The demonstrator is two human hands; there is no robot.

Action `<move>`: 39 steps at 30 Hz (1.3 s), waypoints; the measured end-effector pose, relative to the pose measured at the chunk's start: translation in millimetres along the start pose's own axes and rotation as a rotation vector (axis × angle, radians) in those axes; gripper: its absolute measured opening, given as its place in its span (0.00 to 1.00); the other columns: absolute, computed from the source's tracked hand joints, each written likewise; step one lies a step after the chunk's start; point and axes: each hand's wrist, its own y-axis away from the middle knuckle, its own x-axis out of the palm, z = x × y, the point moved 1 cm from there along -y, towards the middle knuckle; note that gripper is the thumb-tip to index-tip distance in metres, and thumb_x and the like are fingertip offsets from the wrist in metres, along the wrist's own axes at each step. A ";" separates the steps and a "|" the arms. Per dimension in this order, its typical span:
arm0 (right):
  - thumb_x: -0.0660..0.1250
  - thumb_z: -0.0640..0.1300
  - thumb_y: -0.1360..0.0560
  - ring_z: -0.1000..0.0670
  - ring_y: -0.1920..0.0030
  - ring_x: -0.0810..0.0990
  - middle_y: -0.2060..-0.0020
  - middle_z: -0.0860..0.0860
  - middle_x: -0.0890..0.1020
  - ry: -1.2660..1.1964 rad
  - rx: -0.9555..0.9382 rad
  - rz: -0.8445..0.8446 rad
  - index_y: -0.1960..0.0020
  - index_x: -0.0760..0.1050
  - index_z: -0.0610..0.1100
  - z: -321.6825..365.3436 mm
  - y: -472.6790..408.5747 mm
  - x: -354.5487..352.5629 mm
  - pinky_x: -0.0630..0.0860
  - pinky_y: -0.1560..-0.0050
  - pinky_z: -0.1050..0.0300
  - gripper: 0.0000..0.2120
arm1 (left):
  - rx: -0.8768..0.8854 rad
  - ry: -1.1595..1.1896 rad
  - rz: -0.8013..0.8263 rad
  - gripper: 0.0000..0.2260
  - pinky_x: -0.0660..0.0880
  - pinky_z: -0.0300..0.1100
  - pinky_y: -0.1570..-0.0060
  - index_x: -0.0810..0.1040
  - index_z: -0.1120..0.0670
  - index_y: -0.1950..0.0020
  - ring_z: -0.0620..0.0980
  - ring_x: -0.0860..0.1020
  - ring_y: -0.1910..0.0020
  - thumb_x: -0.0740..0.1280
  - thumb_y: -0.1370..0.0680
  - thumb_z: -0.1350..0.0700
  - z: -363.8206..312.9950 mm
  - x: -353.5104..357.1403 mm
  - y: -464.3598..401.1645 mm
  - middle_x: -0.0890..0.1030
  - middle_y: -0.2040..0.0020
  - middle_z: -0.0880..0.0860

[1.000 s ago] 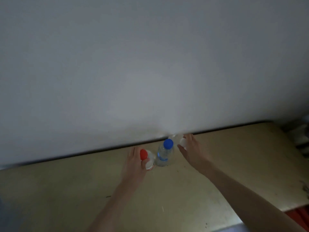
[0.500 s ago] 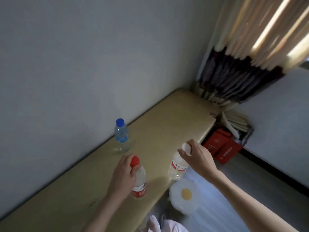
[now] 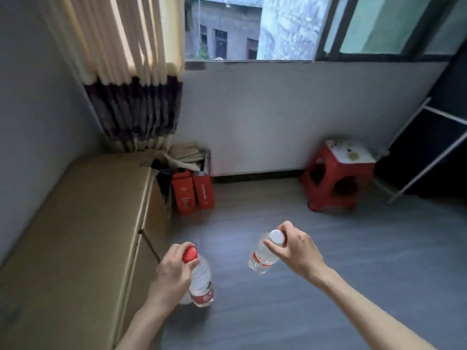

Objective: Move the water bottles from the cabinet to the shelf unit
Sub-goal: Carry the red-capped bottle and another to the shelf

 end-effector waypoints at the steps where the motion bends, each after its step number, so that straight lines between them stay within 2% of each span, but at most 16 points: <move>1: 0.69 0.55 0.30 0.44 0.58 0.77 0.63 0.51 0.76 0.008 0.054 -0.019 0.57 0.65 0.47 -22.0 10.7 -16.9 0.69 0.61 0.54 0.16 | 0.038 -0.015 0.043 0.12 0.67 0.37 0.54 0.76 0.57 0.48 0.52 0.76 0.54 0.70 0.30 0.64 -15.0 16.9 -0.2 0.76 0.55 0.51; 4: 0.68 0.56 0.31 0.43 0.55 0.77 0.60 0.49 0.78 0.041 0.199 -0.048 0.56 0.65 0.47 -89.9 43.9 -66.9 0.68 0.60 0.56 0.16 | 0.160 -0.041 0.140 0.12 0.70 0.44 0.52 0.76 0.56 0.48 0.52 0.76 0.53 0.70 0.30 0.64 -66.4 70.8 5.0 0.76 0.55 0.51; 7: 0.68 0.58 0.31 0.42 0.53 0.78 0.57 0.47 0.81 0.077 0.320 -0.069 0.56 0.65 0.47 -158.9 83.9 -112.9 0.69 0.59 0.55 0.17 | 0.191 -0.016 0.198 0.11 0.66 0.37 0.57 0.77 0.58 0.50 0.53 0.76 0.56 0.71 0.31 0.65 -121.4 125.8 18.0 0.76 0.57 0.53; 10: 0.68 0.59 0.32 0.42 0.52 0.78 0.55 0.47 0.81 0.085 0.443 -0.116 0.56 0.65 0.48 -221.0 122.8 -154.8 0.71 0.57 0.53 0.18 | 0.192 0.035 0.260 0.10 0.66 0.36 0.59 0.77 0.57 0.52 0.53 0.76 0.59 0.72 0.31 0.65 -170.6 184.6 29.4 0.76 0.58 0.52; 14: 0.68 0.59 0.33 0.42 0.54 0.77 0.58 0.47 0.79 0.043 0.637 -0.250 0.57 0.66 0.46 -287.8 171.8 -209.0 0.69 0.59 0.54 0.19 | 0.324 0.040 0.459 0.09 0.73 0.45 0.55 0.76 0.54 0.52 0.51 0.76 0.58 0.70 0.29 0.63 -241.1 270.5 52.8 0.75 0.58 0.48; 18: 0.70 0.58 0.33 0.42 0.54 0.77 0.61 0.48 0.79 -0.052 0.813 -0.441 0.59 0.66 0.46 -347.5 218.3 -255.1 0.68 0.60 0.55 0.19 | 0.501 0.042 0.643 0.07 0.70 0.42 0.54 0.75 0.53 0.51 0.48 0.74 0.55 0.68 0.27 0.61 -317.9 354.3 68.8 0.73 0.58 0.44; 22: 0.71 0.57 0.34 0.42 0.54 0.78 0.59 0.45 0.81 -0.084 0.931 -0.581 0.60 0.67 0.45 -406.9 251.3 -293.9 0.71 0.57 0.52 0.19 | 0.653 0.034 0.772 0.07 0.69 0.41 0.55 0.76 0.54 0.51 0.48 0.74 0.56 0.68 0.28 0.61 -393.7 437.7 74.8 0.75 0.57 0.48; 25: 0.71 0.57 0.33 0.41 0.54 0.78 0.58 0.44 0.82 -0.059 1.009 -0.620 0.60 0.66 0.44 -454.5 264.6 -322.6 0.71 0.58 0.52 0.20 | 0.735 0.049 0.846 0.09 0.68 0.40 0.55 0.76 0.55 0.49 0.49 0.74 0.56 0.69 0.28 0.60 -448.6 499.6 80.0 0.75 0.55 0.50; 32: 0.70 0.57 0.34 0.42 0.56 0.78 0.62 0.48 0.79 -0.038 1.172 -0.698 0.59 0.67 0.44 -574.3 277.1 -407.6 0.69 0.61 0.54 0.19 | 0.863 0.077 0.949 0.11 0.68 0.40 0.55 0.76 0.56 0.47 0.53 0.77 0.53 0.69 0.28 0.60 -589.5 634.5 69.0 0.76 0.53 0.50; 35: 0.70 0.57 0.33 0.42 0.56 0.78 0.61 0.47 0.81 -0.034 1.229 -0.770 0.58 0.68 0.43 -618.1 282.5 -444.6 0.71 0.60 0.53 0.19 | 0.924 0.070 0.984 0.11 0.68 0.39 0.55 0.76 0.56 0.45 0.53 0.76 0.52 0.69 0.27 0.59 -651.3 684.5 67.5 0.77 0.51 0.52; 39: 0.70 0.56 0.33 0.43 0.57 0.77 0.64 0.48 0.78 -0.051 1.280 -0.869 0.59 0.68 0.42 -673.8 292.4 -489.4 0.69 0.61 0.54 0.19 | 0.988 0.049 1.055 0.12 0.68 0.40 0.53 0.76 0.56 0.44 0.54 0.77 0.51 0.68 0.27 0.59 -723.6 746.8 73.8 0.77 0.49 0.53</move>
